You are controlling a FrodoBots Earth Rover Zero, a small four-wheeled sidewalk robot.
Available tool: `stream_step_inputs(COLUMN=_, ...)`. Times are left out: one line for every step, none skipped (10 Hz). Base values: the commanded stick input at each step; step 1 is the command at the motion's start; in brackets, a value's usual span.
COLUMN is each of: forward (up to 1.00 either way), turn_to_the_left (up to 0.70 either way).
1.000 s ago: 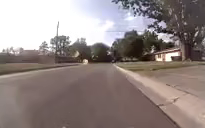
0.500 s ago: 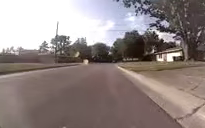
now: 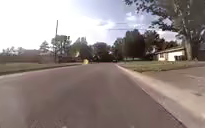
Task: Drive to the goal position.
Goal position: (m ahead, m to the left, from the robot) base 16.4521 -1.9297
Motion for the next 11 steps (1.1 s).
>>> stream_step_inputs(forward=0.85, turn_to_the_left=0.0)
stream_step_inputs(forward=0.85, turn_to_the_left=0.0)
stream_step_inputs(forward=0.85, turn_to_the_left=0.0)
stream_step_inputs(forward=0.85, turn_to_the_left=0.0)
stream_step_inputs(forward=0.85, turn_to_the_left=0.0)
stream_step_inputs(forward=0.85, turn_to_the_left=0.0)
stream_step_inputs(forward=0.85, turn_to_the_left=0.0)
stream_step_inputs(forward=0.85, turn_to_the_left=0.0)
stream_step_inputs(forward=0.85, turn_to_the_left=0.0)
stream_step_inputs(forward=0.85, turn_to_the_left=0.0)
stream_step_inputs(forward=0.85, turn_to_the_left=0.0)
